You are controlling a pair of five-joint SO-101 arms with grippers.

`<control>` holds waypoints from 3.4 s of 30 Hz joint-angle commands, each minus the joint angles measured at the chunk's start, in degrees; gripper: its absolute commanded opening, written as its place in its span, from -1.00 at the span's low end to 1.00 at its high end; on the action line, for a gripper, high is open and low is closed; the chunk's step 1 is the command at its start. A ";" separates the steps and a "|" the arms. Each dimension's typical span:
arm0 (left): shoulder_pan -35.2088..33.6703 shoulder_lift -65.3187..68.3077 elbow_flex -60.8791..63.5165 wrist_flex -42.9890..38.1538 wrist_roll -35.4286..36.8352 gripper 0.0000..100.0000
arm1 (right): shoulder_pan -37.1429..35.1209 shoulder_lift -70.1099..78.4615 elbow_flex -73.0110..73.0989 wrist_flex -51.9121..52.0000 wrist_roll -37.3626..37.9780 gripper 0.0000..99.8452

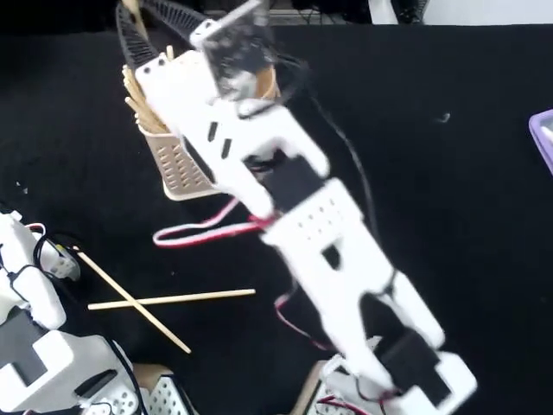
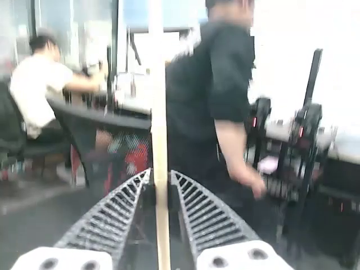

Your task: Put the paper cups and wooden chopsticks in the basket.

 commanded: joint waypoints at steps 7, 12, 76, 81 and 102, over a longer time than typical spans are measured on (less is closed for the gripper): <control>1.01 0.26 1.36 -1.23 0.44 -0.68 | 1.76 4.79 -2.51 15.47 -0.18 -0.71; 1.01 0.26 1.36 -1.23 0.44 -0.68 | 1.14 0.22 -6.20 29.19 -0.53 -0.51; 0.48 0.26 1.36 -1.32 0.53 -0.68 | -24.18 13.49 40.48 21.19 -6.07 -0.35; 0.48 0.26 1.36 -1.32 0.53 -0.68 | -21.89 13.41 39.16 28.92 5.36 -0.82; 0.66 0.26 1.36 -1.32 0.53 -0.68 | -5.19 -13.49 55.08 40.70 21.01 -0.98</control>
